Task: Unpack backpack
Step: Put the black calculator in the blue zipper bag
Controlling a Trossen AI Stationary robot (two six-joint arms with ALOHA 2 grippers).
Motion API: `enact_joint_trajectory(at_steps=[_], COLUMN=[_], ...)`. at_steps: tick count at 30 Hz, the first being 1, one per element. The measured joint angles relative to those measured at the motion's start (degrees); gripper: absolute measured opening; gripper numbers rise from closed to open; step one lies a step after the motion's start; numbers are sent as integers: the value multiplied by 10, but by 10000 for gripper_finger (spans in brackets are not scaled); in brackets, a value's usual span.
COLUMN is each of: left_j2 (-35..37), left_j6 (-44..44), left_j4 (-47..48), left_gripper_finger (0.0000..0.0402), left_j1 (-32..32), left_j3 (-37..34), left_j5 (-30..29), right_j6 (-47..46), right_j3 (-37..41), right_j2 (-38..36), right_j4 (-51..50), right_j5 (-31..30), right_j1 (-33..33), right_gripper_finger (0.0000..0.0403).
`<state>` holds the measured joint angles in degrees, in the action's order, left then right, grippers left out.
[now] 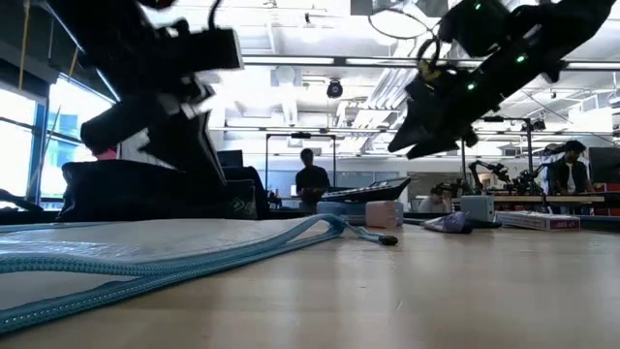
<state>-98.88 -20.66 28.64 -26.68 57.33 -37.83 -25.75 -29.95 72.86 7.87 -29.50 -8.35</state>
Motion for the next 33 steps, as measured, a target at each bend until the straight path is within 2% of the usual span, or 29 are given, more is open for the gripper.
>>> enact_joint_trajectory(at_steps=[2, 6, 10, 14, 19, 23, 26, 28, 33], left_j2=[6, 11, 11, 11, 11, 11, 11, 11, 11], left_j6=[-11, -12, -12, -12, -13, -13, -13, -13, -13], left_j4=[16, 15, 14, 14, 14, 14, 13, 14, 14], left_gripper_finger=[0, 0, 0, 0, 0, 0, 0, 0, 0], left_j1=[-11, -25, -28, -28, -28, -28, -28, -28, -28], left_j3=[11, 16, 16, 16, 16, 16, 16, 16, 16], left_j5=[-22, -33, -34, -34, -34, -35, -35, -35, -35], right_j6=[-33, -75, -92, -94, -78, -87, -94, -100, -101], right_j3=[-7, -24, -34, -43, -56, -64, -67, -68, -68], right_j2=[-2, 5, 34, 87, 161, 184, 187, 187, 187], right_j4=[-5, -4, 1, 20, 83, 135, 136, 138, 135], right_j5=[13, 94, 171, 219, 239, 241, 243, 249, 251], right_j1=[-56, -177, -255, -282, -283, -283, -283, -283, -283], right_gripper_finger=[263, 260, 260, 260, 259, 250, 219, 184, 57])
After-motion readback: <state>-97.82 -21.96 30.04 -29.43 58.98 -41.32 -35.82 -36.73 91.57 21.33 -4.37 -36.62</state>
